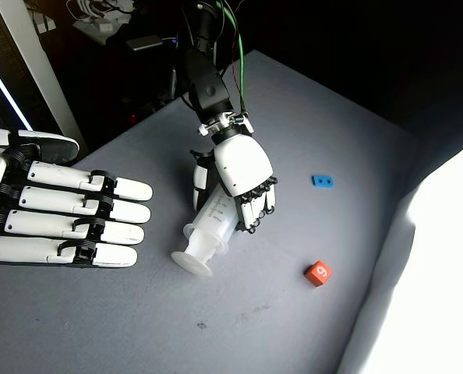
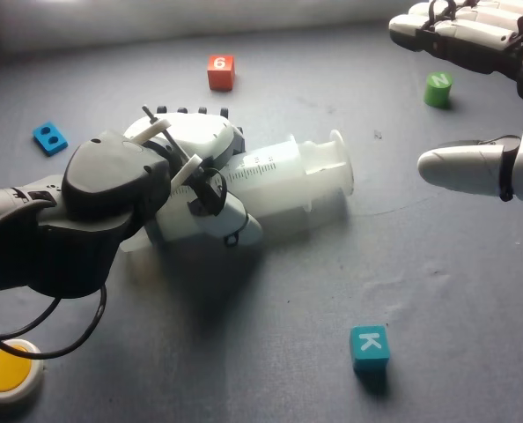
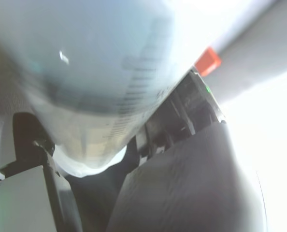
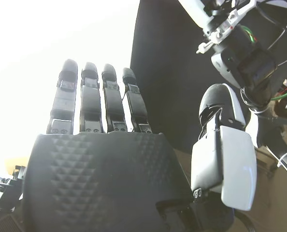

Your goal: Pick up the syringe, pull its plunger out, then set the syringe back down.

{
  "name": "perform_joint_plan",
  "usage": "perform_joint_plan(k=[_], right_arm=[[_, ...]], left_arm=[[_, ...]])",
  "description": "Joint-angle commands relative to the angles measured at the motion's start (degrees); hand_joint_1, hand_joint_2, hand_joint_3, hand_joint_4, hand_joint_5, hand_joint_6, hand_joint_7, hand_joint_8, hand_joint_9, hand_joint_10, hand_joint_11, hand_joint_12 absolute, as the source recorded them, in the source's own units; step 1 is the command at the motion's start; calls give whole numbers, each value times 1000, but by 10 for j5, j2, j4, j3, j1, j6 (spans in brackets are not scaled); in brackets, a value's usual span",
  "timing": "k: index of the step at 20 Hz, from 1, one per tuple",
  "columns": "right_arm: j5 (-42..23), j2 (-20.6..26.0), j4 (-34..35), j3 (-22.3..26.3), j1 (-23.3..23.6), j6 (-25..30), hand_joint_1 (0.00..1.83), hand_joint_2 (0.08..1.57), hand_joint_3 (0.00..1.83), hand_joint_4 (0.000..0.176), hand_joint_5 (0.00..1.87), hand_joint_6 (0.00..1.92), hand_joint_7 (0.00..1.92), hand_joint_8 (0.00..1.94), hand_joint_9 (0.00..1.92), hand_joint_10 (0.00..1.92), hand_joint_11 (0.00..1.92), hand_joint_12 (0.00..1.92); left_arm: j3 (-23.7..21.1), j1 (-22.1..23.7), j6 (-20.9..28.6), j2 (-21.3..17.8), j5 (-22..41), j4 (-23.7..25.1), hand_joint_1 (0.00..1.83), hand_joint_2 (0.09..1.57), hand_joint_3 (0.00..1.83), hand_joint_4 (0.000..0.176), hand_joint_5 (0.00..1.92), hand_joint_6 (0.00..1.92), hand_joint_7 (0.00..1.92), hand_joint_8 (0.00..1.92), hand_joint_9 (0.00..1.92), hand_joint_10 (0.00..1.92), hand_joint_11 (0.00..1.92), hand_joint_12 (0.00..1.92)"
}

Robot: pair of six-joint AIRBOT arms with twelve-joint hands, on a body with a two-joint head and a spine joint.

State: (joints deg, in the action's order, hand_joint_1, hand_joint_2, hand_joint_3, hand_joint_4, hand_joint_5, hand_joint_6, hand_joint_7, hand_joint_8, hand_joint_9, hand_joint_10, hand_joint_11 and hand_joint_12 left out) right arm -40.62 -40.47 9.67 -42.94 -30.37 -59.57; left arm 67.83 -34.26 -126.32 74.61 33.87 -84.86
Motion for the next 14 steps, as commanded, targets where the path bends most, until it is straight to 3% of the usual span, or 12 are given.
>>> perform_joint_plan(k=[1,4,6,11,14], right_arm=[[-73,2,-2,1,8,5,155,1107,0,0,141,2,130,3,119,4,0,314],[-74,3,-2,1,8,5,144,1115,1,0,119,2,111,1,101,1,0,233],[-75,3,-2,1,8,5,229,1091,0,0,125,1,129,3,123,4,0,280],[-75,4,2,5,14,5,488,996,0,0,88,0,100,0,111,0,0,323],[-68,8,13,5,26,21,792,972,0,0,39,3,73,3,81,1,0,248]], left_arm=[[-1,-5,-11,-1,-4,9,1338,1146,3,0,873,1036,935,1141,830,1213,552,1205],[-6,0,-11,-10,-14,6,1366,1140,1,0,896,1036,932,1104,834,1269,582,1111],[-14,6,-11,-20,-17,5,1359,1159,0,0,853,1131,891,1140,809,1298,551,1099],[-40,34,-35,-52,-35,-25,1355,1170,0,0,843,1166,893,1137,762,1345,507,1145],[-64,57,-44,-77,-42,-43,1351,1177,1,0,846,1206,872,1152,738,1352,470,1204]])
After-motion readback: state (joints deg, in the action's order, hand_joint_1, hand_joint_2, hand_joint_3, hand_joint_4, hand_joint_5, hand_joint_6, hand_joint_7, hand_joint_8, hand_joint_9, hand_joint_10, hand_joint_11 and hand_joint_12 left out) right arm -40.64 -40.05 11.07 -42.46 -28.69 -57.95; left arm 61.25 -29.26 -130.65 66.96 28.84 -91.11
